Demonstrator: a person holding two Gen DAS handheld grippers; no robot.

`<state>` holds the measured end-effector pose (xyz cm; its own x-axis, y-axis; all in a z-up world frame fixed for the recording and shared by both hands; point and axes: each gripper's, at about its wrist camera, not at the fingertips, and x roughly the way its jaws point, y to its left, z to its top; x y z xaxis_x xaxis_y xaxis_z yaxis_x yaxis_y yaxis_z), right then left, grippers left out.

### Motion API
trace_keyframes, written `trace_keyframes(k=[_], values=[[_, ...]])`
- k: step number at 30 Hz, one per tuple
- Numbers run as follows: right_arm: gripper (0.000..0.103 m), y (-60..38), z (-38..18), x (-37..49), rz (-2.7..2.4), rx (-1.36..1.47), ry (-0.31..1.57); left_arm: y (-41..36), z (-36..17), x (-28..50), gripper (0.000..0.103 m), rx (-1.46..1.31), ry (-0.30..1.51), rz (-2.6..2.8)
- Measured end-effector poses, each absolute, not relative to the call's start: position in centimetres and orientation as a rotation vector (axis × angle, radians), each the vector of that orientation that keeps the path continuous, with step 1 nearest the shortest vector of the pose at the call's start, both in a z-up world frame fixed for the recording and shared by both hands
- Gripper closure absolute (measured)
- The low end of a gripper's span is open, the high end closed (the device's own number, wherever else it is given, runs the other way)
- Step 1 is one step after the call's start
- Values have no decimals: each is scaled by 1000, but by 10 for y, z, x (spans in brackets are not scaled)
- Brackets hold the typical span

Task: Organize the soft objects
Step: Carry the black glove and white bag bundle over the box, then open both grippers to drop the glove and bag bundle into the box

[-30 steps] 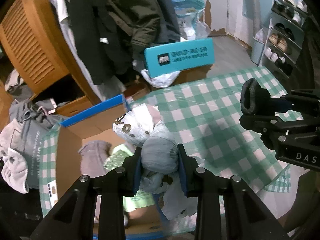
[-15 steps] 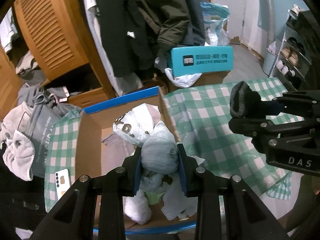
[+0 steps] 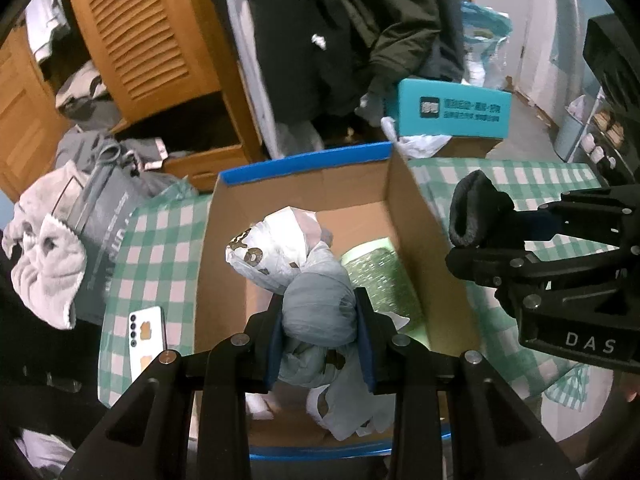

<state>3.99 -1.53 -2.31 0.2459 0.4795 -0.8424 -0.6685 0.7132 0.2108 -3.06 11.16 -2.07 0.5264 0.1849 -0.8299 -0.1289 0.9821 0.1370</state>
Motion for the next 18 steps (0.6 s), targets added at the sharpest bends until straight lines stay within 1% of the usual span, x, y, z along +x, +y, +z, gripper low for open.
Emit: trace_keyframes(k=[11,14,15,16,17,18], values=[[62,19,-41,37,822,-245,1113,135,-36,-32,71,39,1039,229],[61,24,-44,37,824,-252,1121,137,-37,-32,71,37,1046,243],[58,25,-45,37,822,-257,1123,138,-38,-32,71,35,1048,250],[51,26,-46,38,822,-259,1129,139,-38,-32,70,35,1049,254],[48,26,-47,38,823,-258,1134,140,-38,-32,69,36,1051,258],[42,25,-47,38,822,-256,1131,139,-38,-32,69,37,1052,261]])
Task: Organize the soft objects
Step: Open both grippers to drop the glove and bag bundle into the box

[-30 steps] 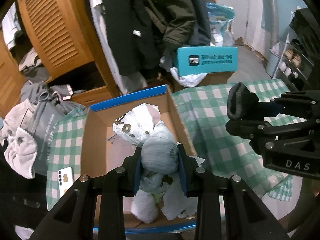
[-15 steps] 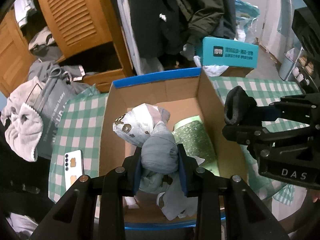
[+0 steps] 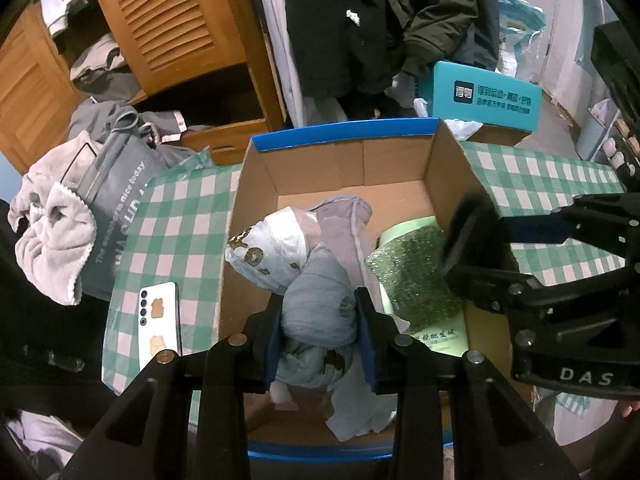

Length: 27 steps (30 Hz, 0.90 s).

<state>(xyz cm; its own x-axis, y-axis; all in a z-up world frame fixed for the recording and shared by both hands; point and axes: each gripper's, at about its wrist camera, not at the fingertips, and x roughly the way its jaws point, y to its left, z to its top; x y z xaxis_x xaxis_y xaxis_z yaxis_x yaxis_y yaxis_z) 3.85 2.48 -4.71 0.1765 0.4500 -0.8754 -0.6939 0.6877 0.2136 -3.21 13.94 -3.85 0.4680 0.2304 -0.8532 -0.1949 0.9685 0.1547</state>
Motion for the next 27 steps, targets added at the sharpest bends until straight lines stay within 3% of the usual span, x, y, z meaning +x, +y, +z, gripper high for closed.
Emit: trace_keyframes(k=[2,6,12,21,27], values=[[40,24,-46,38,819,-262,1119,140,-39,-31,63,40,1055,268],[38,19,-43,40,808,-252,1114,139,-34,-32,42,35,1041,268],[33,0,-34,43,767,-225,1081,130,-23,-33,39,41,1018,259],[33,-45,-20,42,678,-173,1034,105,-1,-36,24,70,962,224],[31,-76,-1,37,635,-125,980,87,6,-36,23,94,947,215]])
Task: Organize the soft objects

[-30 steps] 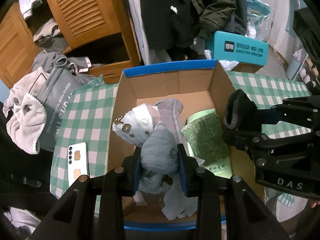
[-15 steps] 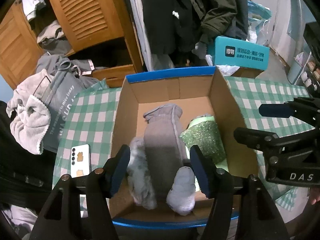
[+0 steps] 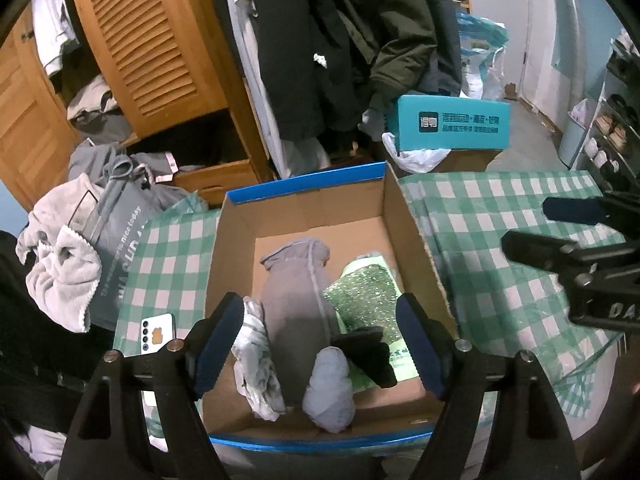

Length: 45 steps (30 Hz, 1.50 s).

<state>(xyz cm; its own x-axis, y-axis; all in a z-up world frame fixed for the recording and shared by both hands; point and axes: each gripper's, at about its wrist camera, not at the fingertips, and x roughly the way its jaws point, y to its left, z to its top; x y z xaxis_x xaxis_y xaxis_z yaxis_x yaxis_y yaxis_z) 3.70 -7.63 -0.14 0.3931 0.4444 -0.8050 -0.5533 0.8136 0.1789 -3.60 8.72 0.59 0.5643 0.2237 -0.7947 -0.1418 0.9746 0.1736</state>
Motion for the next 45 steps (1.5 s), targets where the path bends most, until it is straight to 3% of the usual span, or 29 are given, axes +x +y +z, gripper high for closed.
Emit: trace_keyframes(k=[16,45], values=[[30,-138,27,20,570,-88,858,59,20,-33,23,102,933,191],[30,-166,15,28,544,-48,883,42,17,-26,23,127,939,168]])
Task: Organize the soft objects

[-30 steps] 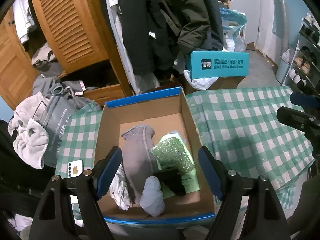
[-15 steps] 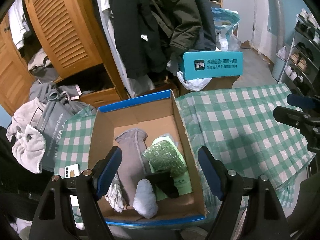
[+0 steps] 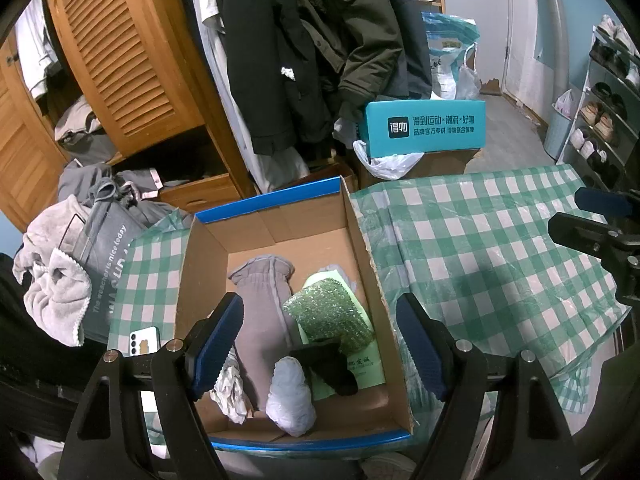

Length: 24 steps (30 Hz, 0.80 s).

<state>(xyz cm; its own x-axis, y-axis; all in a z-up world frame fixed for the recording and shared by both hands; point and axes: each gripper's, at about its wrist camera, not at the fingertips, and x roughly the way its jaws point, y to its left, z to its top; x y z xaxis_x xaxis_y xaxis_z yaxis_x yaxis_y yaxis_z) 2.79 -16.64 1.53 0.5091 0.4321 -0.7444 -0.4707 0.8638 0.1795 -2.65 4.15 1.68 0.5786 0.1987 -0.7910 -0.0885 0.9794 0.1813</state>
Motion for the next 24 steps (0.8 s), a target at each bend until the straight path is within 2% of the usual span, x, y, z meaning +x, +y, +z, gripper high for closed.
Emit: trace_keyframes(k=[24], values=[[30,-167,11,27,546,-54,890,41,17,-27,23,140,943,169]])
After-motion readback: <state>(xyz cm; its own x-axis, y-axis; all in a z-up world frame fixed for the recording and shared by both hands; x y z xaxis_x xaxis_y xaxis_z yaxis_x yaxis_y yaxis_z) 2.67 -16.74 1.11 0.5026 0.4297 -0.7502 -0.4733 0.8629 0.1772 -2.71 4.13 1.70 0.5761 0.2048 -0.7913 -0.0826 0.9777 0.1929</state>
